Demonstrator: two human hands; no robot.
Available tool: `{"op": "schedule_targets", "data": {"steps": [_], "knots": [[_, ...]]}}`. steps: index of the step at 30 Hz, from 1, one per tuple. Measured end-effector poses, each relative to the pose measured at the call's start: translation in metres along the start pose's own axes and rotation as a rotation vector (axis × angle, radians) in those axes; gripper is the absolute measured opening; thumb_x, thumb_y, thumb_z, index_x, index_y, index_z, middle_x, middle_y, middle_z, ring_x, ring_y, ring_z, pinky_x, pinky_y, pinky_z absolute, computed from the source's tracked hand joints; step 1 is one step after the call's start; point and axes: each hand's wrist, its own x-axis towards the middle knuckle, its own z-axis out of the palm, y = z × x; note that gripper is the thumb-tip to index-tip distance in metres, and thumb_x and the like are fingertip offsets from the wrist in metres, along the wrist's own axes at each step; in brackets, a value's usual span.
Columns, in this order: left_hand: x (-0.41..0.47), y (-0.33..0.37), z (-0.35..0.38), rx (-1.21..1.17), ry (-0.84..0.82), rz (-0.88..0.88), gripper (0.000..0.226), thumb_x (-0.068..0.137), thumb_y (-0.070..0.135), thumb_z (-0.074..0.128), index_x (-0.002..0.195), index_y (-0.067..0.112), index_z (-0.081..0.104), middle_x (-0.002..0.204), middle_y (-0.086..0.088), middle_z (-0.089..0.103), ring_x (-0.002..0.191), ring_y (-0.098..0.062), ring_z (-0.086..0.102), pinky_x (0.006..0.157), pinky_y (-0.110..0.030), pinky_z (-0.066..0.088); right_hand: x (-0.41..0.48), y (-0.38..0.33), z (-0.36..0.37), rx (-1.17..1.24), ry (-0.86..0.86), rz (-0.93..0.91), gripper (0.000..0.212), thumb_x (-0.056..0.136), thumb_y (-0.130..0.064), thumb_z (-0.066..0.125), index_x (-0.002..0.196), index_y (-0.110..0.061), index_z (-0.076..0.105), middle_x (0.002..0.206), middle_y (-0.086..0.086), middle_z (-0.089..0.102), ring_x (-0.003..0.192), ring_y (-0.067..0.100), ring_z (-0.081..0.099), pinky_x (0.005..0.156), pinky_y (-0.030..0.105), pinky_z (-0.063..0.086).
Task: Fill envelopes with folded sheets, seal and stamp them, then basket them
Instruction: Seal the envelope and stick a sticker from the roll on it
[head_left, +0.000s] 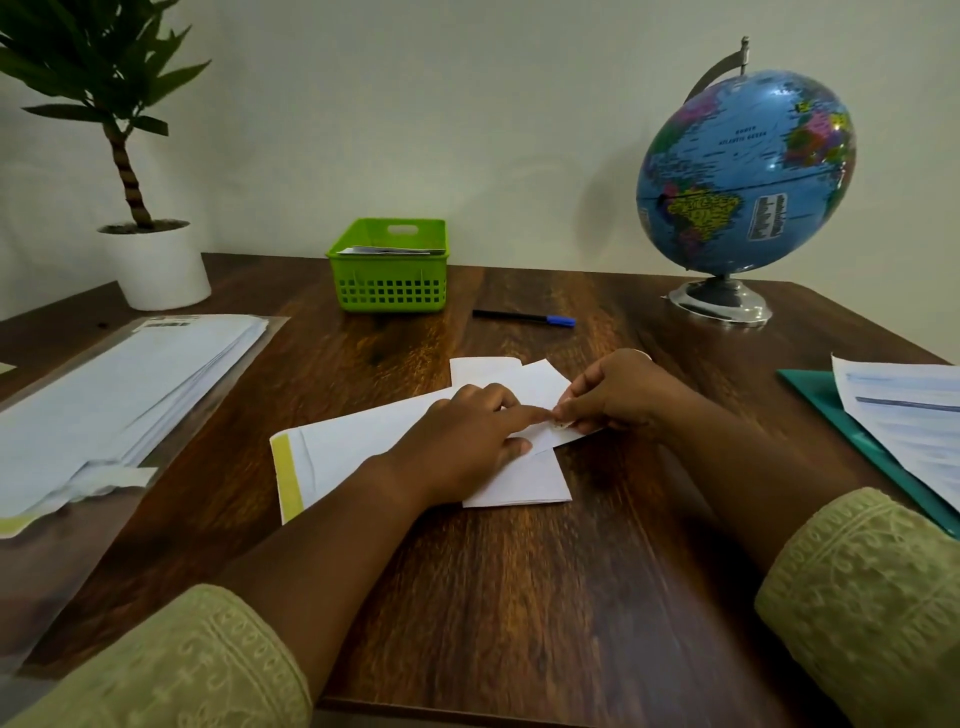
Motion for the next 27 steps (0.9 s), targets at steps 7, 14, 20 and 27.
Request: {"op": "schedule_targets", "data": {"steps": [7,14,20,27], "knots": [[0.001,-0.001,0.002,0.001,-0.008,0.01,0.04,0.096,0.035,0.04,0.135,0.044,0.035,0.137,0.003,0.042,0.12,-0.018,0.039,0.093,-0.032,0.039,-0.001,0.001,-0.003,-0.069,-0.032,-0.048,0.007,0.078,-0.014,0.071,0.085,-0.011,0.072,0.075,0.003,0.068,0.059,0.009,0.061,0.04,0.012,0.04],[0.001,0.002,0.001,0.014,-0.031,0.025,0.039,0.096,0.027,0.04,0.133,0.041,0.039,0.136,0.001,0.042,0.119,-0.02,0.039,0.092,-0.035,0.045,0.005,0.004,0.0,-0.229,0.025,-0.081,0.015,0.076,-0.023,0.075,0.084,-0.01,0.072,0.066,0.001,0.065,0.052,0.008,0.057,0.045,0.015,0.042],[0.0,0.009,0.0,0.038,-0.062,0.044,0.05,0.093,0.012,0.045,0.135,0.037,0.035,0.147,0.005,0.028,0.129,-0.02,0.03,0.099,-0.037,0.038,0.01,0.01,-0.004,-0.284,0.042,-0.012,0.037,0.072,-0.037,0.076,0.086,-0.003,0.071,0.073,0.008,0.061,0.067,0.016,0.056,0.06,0.025,0.045],[0.0,0.009,-0.003,0.03,-0.076,0.057,0.049,0.094,0.011,0.042,0.133,0.039,0.036,0.141,0.006,0.036,0.121,-0.019,0.035,0.092,-0.032,0.038,0.01,0.011,-0.009,-0.251,0.022,-0.001,0.02,0.081,-0.024,0.07,0.085,-0.005,0.069,0.068,0.005,0.06,0.058,0.01,0.053,0.051,0.021,0.04]]}}
